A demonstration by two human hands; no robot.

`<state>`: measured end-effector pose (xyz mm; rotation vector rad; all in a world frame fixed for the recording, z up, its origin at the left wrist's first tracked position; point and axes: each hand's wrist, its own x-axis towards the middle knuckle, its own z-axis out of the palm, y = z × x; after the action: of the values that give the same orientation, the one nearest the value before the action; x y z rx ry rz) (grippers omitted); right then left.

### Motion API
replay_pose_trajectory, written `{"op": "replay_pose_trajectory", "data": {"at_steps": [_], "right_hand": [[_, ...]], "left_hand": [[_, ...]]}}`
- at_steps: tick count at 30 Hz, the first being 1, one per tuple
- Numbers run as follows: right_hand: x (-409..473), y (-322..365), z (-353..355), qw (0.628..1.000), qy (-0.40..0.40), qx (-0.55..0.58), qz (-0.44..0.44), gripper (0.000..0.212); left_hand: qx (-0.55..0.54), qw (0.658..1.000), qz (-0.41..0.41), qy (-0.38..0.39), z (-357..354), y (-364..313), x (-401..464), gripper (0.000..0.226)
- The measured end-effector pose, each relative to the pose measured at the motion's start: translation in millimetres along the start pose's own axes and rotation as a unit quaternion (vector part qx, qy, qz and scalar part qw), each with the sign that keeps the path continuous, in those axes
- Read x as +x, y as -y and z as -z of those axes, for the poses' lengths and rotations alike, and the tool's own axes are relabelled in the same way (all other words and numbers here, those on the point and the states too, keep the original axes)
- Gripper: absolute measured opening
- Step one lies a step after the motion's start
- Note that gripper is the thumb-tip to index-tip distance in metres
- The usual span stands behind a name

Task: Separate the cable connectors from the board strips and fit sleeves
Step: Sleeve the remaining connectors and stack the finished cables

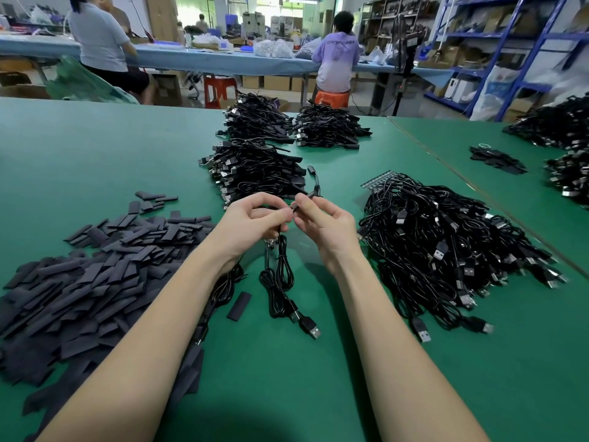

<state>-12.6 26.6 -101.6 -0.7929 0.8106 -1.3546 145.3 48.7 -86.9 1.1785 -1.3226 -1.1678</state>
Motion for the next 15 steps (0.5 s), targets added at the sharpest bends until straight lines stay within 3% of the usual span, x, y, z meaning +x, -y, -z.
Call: {"op": "replay_pose_trajectory", "data": {"at_steps": [2,6,10,15], "right_hand": [[1.6,-3.3,-0.3,1.000,-0.016,-0.001,-0.001,0.034],[3.3,-9.0,-0.9,1.000,-0.005,-0.027,0.006,0.021],[2.4,-9.6,-1.6,0.999,0.010,-0.047,0.012,0.035],[-0.6,-11.7,-6.4,0.993,-0.005,-0.082,0.086,0.030]], "left_hand": [[0.003,1.000,0.009,-0.008,1.9,0.7,-0.9,0.010],[-0.001,0.999,0.018,-0.046,1.7,0.7,-1.8,0.012],[-0.051,0.997,0.031,-0.047,0.4,0.9,-3.8,0.011],[-0.075,0.995,0.037,-0.058,-4.7,2.0,-2.5,0.014]]}}
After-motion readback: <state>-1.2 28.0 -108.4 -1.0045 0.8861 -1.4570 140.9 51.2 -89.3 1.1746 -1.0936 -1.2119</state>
